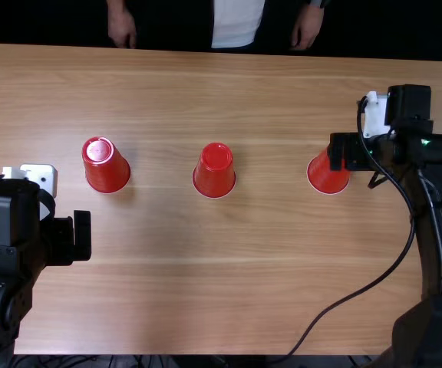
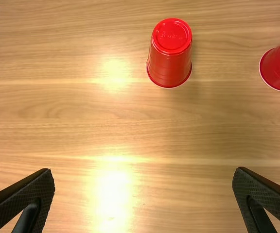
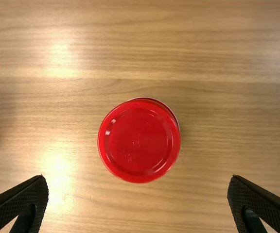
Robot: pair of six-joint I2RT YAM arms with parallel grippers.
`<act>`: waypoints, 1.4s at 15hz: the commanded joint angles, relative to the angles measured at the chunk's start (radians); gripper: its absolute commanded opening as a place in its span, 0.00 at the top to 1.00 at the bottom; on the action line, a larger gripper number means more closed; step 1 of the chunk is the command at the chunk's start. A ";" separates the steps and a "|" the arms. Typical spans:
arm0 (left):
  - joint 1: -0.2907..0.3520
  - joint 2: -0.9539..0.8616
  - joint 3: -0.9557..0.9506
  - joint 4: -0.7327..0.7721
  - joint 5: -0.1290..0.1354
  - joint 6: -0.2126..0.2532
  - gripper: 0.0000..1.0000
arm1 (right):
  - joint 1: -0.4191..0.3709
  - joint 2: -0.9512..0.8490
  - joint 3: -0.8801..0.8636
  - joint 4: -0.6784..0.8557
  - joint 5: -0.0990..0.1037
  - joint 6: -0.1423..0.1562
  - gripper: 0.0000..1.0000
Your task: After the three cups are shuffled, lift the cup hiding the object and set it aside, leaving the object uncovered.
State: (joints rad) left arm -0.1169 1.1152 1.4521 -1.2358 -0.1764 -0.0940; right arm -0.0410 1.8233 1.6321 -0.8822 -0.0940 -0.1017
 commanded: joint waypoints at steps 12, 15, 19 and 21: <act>-0.001 -0.026 -0.004 0.001 -0.004 -0.013 0.00 | 0.027 0.192 0.057 0.088 0.002 0.054 0.00; -0.001 -0.026 -0.006 0.001 -0.004 -0.013 0.00 | 0.027 0.225 0.055 0.088 0.004 0.054 0.00; 0.000 -0.028 -0.004 0.001 -0.006 -0.013 0.00 | 0.027 0.240 0.052 0.079 0.006 0.052 0.25; 0.000 -0.028 -0.004 0.001 -0.006 -0.013 0.00 | 0.030 0.255 0.048 0.077 0.006 0.052 0.59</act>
State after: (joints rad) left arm -0.1169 1.1030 1.4521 -1.2354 -0.1772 -0.0940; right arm -0.0257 2.0544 1.6707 -0.8043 -0.0929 -0.0540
